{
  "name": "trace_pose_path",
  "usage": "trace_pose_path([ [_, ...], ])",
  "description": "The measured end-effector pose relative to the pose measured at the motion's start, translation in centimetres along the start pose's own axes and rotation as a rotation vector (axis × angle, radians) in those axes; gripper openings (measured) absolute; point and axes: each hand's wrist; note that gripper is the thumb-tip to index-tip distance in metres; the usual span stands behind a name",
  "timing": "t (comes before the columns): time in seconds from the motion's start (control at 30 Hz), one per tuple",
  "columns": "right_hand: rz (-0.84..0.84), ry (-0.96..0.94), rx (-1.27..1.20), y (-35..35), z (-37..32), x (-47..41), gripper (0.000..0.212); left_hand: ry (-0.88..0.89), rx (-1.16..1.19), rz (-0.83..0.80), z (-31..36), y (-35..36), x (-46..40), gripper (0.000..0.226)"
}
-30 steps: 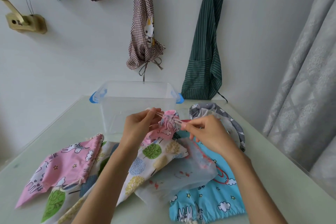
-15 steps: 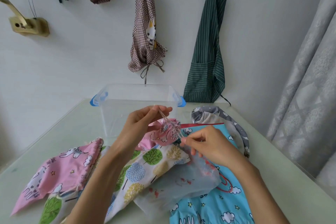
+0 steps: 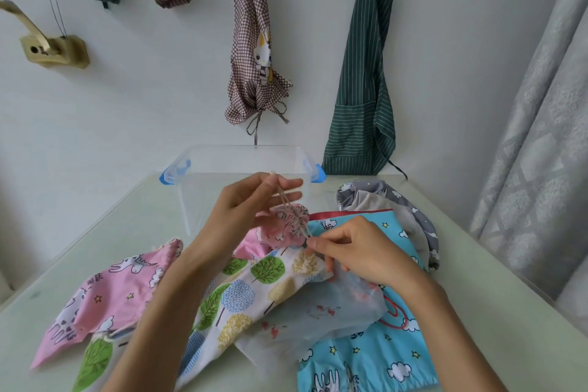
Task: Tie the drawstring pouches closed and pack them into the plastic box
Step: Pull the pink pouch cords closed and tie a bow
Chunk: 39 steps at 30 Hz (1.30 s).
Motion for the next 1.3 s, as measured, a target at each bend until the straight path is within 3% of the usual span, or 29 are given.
trace_pose_path([
  [0.07, -0.021, -0.006, 0.045, -0.5, 0.2, 0.1, 0.038, -0.084, 0.102, -0.058, -0.1, 0.6, 0.0, 0.027],
  [0.23, -0.07, 0.008, 0.077, -3.9, 0.4, 1.8, 0.033, -0.158, -0.123, -0.273, -1.3, 1.4, 0.5, 0.022],
  [0.4, 0.081, 0.022, -0.01, -5.4, -0.2, 2.8, 0.04, -0.181, -0.346, -0.626, -2.5, 2.3, 1.1, 0.04],
  [0.53, 0.226, -0.09, -0.063, -3.2, -1.4, 2.2, 0.04, -0.18, -0.481, -0.783, -2.7, 3.4, 1.5, 0.035],
  [0.63, 0.099, -0.222, -0.093, -0.7, -2.6, 1.8, 0.034, -0.205, -0.497, -0.747, -2.6, 3.5, 1.7, 0.041],
  [0.7, -0.058, -0.202, -0.139, 0.0, -2.4, 1.3, 0.054, -0.247, -0.457, -0.699, -2.5, 3.1, 1.7, 0.042],
  [0.77, 0.043, -0.092, -0.204, -0.1, -1.4, 0.6, 0.055, -0.273, -0.406, -0.646, -2.6, 2.4, 1.6, 0.044],
  [0.83, 0.271, 0.021, -0.145, -0.7, -0.1, -0.2, 0.034, -0.285, -0.337, -0.613, -2.4, 1.7, 1.5, 0.039],
  [0.9, 0.208, 0.132, -0.104, -1.0, 0.4, -0.3, 0.03, -0.289, -0.307, -0.61, -2.5, 1.2, 1.3, 0.036],
  [0.97, 0.06, 0.194, -0.085, -0.7, 0.3, -0.3, 0.04, -0.285, -0.293, -0.602, -2.5, 1.1, 1.2, 0.04],
  [1.03, 0.026, 0.18, -0.059, 0.0, 0.1, -0.3, 0.049, -0.286, -0.27, -0.597, -2.6, 1.2, 1.2, 0.041],
  [1.13, 0.055, 0.14, -0.097, 0.6, -0.1, -0.2, 0.029, -0.298, -0.258, -0.626, -2.6, 1.2, 1.2, 0.039],
  [1.2, 0.048, 0.153, -0.312, 0.9, -0.5, -0.4, 0.028, -0.304, -0.208, -0.583, -2.4, 1.1, 1.2, 0.035],
  [1.3, -0.162, 0.253, -0.925, 1.2, -0.6, -1.1, 0.026, -0.333, -0.057, -0.341, -2.0, 0.9, 0.7, 0.032],
])
Point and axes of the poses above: each hand's wrist, its own x-axis away from the middle knuckle, its own y-axis out of the palm, z = x × y, and after that the axes turned 10 degrees about y, right-handed
